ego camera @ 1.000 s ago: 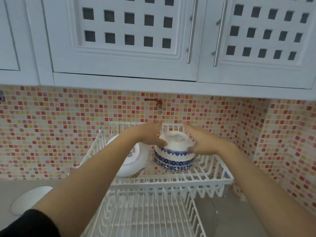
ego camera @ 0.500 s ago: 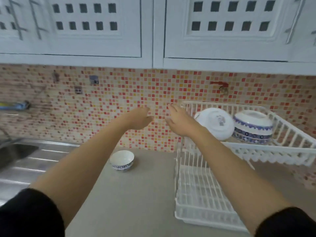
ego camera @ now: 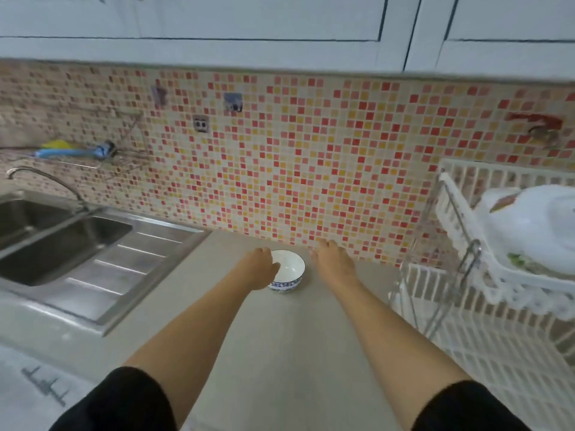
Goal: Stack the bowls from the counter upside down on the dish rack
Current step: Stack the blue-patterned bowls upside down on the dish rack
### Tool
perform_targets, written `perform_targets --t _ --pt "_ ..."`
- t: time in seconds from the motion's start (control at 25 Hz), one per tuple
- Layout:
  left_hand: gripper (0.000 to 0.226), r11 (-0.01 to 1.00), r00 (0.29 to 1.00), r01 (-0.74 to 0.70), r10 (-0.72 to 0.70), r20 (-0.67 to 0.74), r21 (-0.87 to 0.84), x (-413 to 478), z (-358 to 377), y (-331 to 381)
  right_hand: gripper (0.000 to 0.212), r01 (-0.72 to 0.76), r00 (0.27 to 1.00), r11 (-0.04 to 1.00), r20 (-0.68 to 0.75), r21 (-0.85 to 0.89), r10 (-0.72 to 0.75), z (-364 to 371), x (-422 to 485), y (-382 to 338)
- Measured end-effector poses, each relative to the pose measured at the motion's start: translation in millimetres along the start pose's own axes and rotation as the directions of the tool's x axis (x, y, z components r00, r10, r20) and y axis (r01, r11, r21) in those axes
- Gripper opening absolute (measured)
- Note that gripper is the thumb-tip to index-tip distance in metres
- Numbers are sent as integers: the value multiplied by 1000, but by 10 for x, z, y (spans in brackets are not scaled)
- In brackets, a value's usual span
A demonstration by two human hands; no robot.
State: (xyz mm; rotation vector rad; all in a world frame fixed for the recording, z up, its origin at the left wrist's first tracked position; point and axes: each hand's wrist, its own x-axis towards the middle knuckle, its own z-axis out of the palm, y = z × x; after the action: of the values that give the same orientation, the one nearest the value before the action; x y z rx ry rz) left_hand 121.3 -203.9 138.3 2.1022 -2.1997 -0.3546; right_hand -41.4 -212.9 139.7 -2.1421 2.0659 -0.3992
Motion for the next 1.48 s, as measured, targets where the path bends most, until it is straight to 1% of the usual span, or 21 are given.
perform_targets --t 0.12,0.24,0.4,0.48,0.56,0.64,0.8,0.88,1.0,1.08,1.2,1.32,1.4,1.48 --pt "53 998 997 56 -53 58 -43 527 315 -182 50 -63 995 998 83 28 60 502 504 40" --pt "52 986 987 138 -130 92 -90 1082 642 -327 47 -130 979 991 161 35 123 1010 1010 79" --pt "56 968 967 222 -203 153 -114 1543 1069 -474 48 -236 949 971 225 46 220 1533 1380 157" --pt "60 947 944 291 -261 202 -133 1704 1241 -522 49 -277 930 959 266 54 253 1732 1504 187" --pt "62 922 927 346 -309 212 -172 1832 1347 -535 45 -325 906 943 309 69 290 1837 1625 204" --pt "67 917 919 365 -327 220 -159 1895 1359 -511 46 -368 884 927 335 71 325 1855 1698 201" --pt "74 949 931 308 -286 225 -72 1830 1280 -457 49 -406 867 912 343 66 361 1822 1611 187" --pt "75 951 937 299 -278 213 -78 1710 1187 -416 48 -399 878 914 318 76 356 1724 1490 175" --pt "76 934 943 316 -291 162 -164 1446 958 -305 55 -387 895 916 280 102 347 1455 1268 125" --pt "77 921 950 310 -293 105 -235 1161 760 -220 56 -359 917 925 229 122 325 1193 1020 65" --pt "71 927 966 244 -258 -13 -283 559 503 -82 56 -305 949 943 131 133 288 744 469 -21" --pt "67 912 959 216 -265 -97 -349 -52 304 95 55 -269 963 948 57 172 263 363 -113 -56" --pt "59 875 949 162 -264 -169 -456 -467 127 277 55 -229 971 949 -12 215 237 86 -493 -41" --pt "50 795 917 20 -256 -306 -607 -831 -109 489 51 -158 968 936 -136 314 209 -245 -812 -29"
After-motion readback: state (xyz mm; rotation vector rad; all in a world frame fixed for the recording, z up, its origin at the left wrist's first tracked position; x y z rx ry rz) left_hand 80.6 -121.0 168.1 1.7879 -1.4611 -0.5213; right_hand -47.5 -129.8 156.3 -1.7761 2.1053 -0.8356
